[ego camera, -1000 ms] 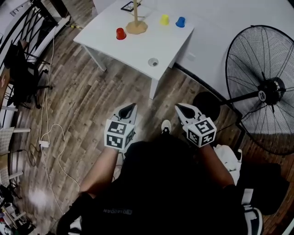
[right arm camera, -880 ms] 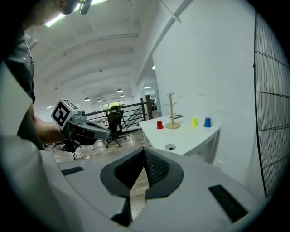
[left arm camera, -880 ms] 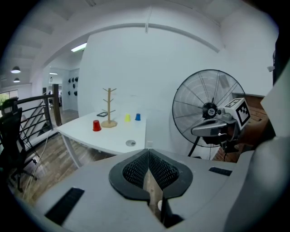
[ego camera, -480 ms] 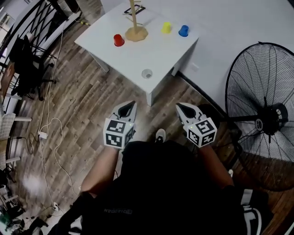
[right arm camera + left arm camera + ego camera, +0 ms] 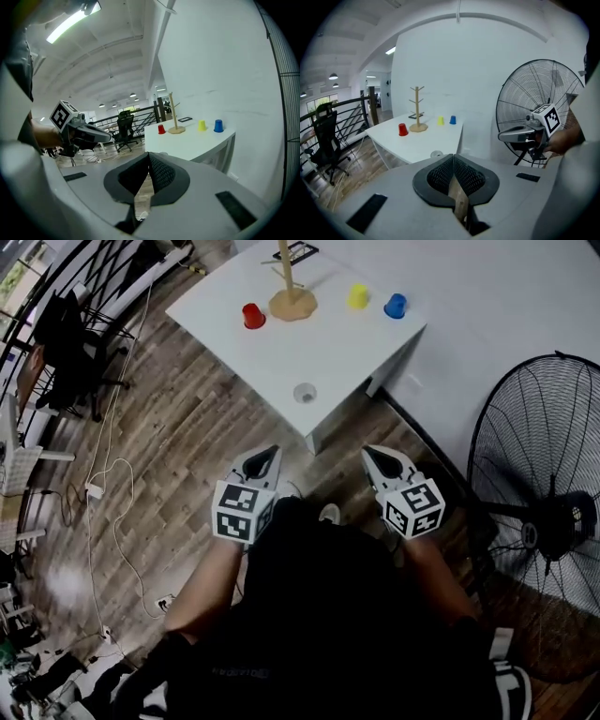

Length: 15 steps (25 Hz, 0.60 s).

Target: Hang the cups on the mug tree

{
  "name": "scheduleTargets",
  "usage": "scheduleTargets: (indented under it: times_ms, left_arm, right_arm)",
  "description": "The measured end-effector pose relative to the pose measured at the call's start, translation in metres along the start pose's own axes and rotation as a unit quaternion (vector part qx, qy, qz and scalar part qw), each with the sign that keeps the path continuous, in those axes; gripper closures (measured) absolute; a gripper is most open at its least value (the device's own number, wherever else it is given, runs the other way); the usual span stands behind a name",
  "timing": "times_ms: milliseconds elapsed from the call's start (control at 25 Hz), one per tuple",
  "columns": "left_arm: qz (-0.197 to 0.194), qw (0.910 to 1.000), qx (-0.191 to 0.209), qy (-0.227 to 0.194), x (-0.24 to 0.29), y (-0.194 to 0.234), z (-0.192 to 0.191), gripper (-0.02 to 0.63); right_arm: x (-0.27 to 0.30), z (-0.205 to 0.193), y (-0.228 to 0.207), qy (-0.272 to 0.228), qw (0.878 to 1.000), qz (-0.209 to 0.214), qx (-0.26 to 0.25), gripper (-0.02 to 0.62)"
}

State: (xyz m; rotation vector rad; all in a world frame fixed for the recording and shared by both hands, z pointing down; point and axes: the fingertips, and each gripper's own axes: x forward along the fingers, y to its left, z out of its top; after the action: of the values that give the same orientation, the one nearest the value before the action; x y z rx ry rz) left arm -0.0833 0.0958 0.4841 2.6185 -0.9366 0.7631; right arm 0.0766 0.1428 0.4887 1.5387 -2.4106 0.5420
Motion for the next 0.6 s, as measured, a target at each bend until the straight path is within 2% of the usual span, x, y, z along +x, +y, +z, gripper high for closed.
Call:
scheduleTargets:
  times_ms: [120, 280, 600]
  left_arm:
    - [0.004, 1.0, -0.006, 0.001, 0.011, 0.009, 0.004, 0.591]
    - [-0.009, 1.0, -0.004, 0.0, 0.031, 0.017, 0.015, 0.591]
    - [-0.018, 0.9995, 0.004, -0.024, 0.084, 0.068, 0.07, 0.589]
  right_arm:
    - [0.013, 0.0, -0.008, 0.005, 1.0, 0.005, 0.004, 0.588]
    - [0.03, 0.009, -0.013, 0.015, 1.0, 0.014, -0.006, 0.588]
    - [0.086, 0.058, -0.053, 0.025, 0.999, 0.008, -0.032, 0.588]
